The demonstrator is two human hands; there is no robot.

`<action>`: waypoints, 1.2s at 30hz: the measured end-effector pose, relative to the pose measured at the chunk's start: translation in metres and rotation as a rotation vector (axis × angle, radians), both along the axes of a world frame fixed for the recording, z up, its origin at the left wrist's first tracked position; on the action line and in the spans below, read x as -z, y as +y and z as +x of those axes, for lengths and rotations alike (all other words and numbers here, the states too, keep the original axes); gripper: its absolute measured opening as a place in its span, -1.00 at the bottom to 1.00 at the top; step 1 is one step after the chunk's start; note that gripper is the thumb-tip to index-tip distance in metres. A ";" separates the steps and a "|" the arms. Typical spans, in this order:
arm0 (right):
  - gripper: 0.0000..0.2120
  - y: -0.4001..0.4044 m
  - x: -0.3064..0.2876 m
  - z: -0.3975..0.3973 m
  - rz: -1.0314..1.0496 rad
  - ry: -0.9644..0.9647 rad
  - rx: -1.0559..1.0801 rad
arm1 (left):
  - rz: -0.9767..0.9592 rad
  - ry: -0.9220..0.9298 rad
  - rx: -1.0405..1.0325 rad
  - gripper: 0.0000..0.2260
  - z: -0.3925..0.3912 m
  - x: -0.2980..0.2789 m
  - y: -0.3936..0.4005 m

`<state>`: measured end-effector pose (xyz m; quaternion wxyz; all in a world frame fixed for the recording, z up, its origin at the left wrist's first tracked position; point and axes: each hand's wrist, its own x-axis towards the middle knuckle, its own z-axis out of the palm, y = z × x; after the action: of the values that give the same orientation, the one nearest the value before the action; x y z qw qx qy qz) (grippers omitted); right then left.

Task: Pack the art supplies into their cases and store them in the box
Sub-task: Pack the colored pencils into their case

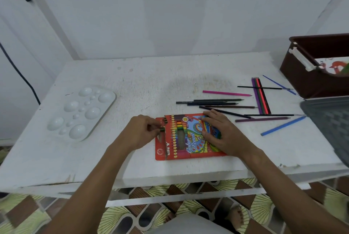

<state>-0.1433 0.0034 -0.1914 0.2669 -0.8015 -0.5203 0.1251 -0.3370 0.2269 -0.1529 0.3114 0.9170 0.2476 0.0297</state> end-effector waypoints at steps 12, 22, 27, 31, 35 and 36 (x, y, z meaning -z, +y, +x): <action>-0.42 -0.034 -0.004 0.008 -0.015 0.039 0.111 | 0.081 -0.058 0.028 -0.77 0.035 0.013 -0.032; -0.46 -0.057 -0.009 0.023 -0.020 0.029 0.162 | 0.063 0.013 0.160 -0.82 0.074 -0.001 -0.039; -0.48 -0.059 -0.009 0.029 0.001 0.079 0.170 | 0.118 -0.035 0.096 -0.76 0.120 -0.026 -0.021; -0.48 -0.058 -0.007 0.030 0.002 0.054 0.160 | 0.257 0.171 0.318 -0.64 0.159 -0.027 -0.022; -0.48 -0.058 -0.006 0.034 0.014 0.018 0.144 | 0.276 0.269 0.290 -0.66 0.166 -0.023 -0.017; -0.48 -0.058 -0.005 0.035 0.015 0.013 0.138 | 0.262 0.274 0.274 -0.67 0.165 -0.023 -0.015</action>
<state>-0.1087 -0.0549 -0.1863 0.2845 -0.8325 -0.4631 0.1077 -0.1725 0.2117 -0.1304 0.1543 0.9701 0.1547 -0.1056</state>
